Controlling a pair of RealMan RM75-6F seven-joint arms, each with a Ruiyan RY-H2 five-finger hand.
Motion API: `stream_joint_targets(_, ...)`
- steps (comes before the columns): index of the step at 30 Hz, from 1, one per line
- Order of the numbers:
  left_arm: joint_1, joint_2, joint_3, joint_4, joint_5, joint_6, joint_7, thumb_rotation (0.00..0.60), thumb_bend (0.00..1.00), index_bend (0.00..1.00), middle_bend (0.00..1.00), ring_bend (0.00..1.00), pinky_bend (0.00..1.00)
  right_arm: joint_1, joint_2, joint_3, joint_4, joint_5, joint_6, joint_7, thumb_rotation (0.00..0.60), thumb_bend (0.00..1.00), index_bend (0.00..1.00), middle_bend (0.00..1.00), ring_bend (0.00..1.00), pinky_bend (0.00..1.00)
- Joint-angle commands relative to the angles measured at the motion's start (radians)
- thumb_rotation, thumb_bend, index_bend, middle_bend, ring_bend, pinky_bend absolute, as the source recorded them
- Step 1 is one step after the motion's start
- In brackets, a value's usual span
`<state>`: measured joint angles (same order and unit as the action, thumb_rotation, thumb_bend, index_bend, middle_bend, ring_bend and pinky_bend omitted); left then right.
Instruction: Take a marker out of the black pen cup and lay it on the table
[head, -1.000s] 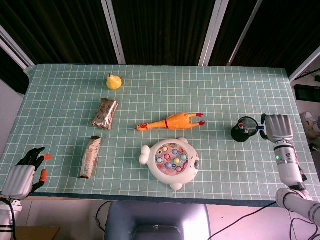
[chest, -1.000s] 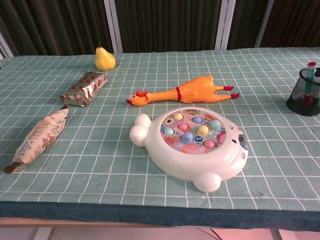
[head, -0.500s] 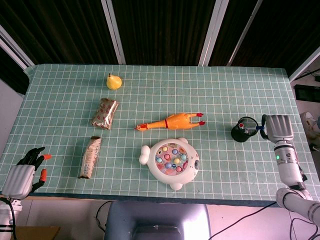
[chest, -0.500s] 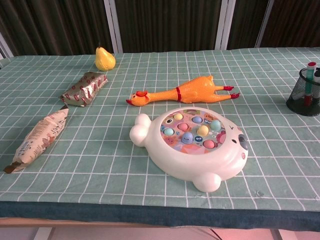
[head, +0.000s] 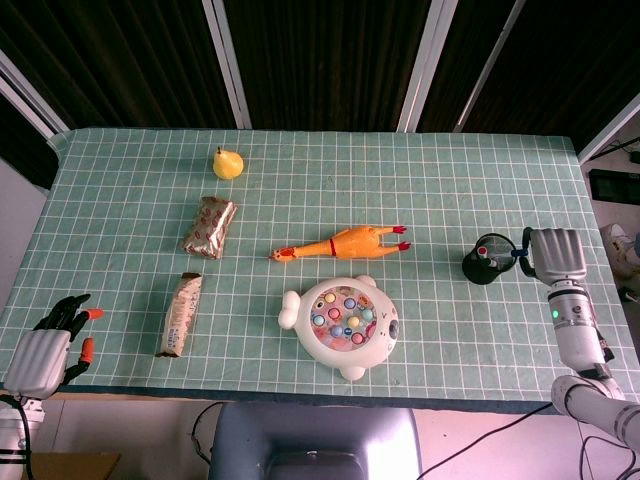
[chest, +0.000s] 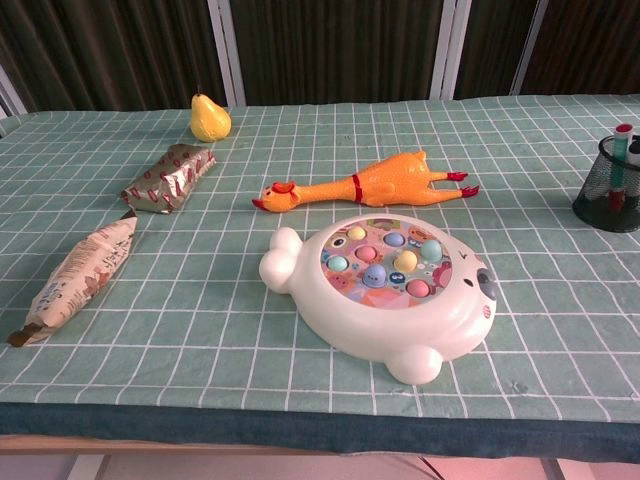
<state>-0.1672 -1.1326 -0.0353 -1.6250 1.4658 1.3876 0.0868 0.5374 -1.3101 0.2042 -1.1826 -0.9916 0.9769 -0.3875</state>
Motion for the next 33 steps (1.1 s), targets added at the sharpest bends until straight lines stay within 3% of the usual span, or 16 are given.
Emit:
stream_joint_targets(1, 0.0, 0.001, 0.0, 0.0, 0.0, -0.001, -0.001, 0.6, 0.58, 0.29, 0.1, 0.09, 0.33, -0.016, 0.018, -0.001, -0.038, -0.033, 0.058, 0.001, 0.6, 0.87, 0.8, 1.0, 1.0, 1.0)
stream_joint_targets(4, -0.001, 0.001, 0.001, 0.0, 0.001, -0.001, 0.0, 0.6, 0.58, 0.29, 0.11, 0.09, 0.33, -0.037, 0.043, -0.002, -0.097, -0.064, 0.137, -0.026, 0.6, 0.93, 0.82, 1.0, 1.0, 1.0)
stream_joint_targets(13, 0.0, -0.001, 0.002, -0.002, 0.004, 0.002, 0.005, 0.6, 0.58, 0.29, 0.11, 0.09, 0.33, -0.119, 0.126, -0.01, -0.37, -0.231, 0.446, -0.145, 0.6, 0.94, 0.83, 1.0, 1.0, 1.0)
stream_joint_targets(18, 0.002, -0.002, 0.003, -0.002, 0.007, 0.005, 0.006, 0.6, 0.58, 0.29, 0.11, 0.09, 0.33, -0.126, 0.116, -0.032, -0.427, -0.353, 0.521, -0.192, 0.6, 0.94, 0.84, 1.0, 1.0, 1.0)
stream_joint_targets(23, 0.003, 0.0, 0.003, -0.002, 0.008, 0.008, 0.0, 0.6, 0.58, 0.29, 0.1, 0.09, 0.33, -0.092, 0.064, -0.037, -0.383, -0.374, 0.467, -0.215, 0.6, 0.94, 0.84, 1.0, 1.0, 1.0)
stream_joint_targets(33, 0.006, 0.005, 0.002, 0.001, 0.01, 0.013, -0.019, 0.6, 0.58, 0.29, 0.1, 0.09, 0.33, 0.032, -0.158, -0.017, -0.074, -0.274, 0.271, -0.368, 0.6, 0.94, 0.84, 1.0, 1.0, 1.0)
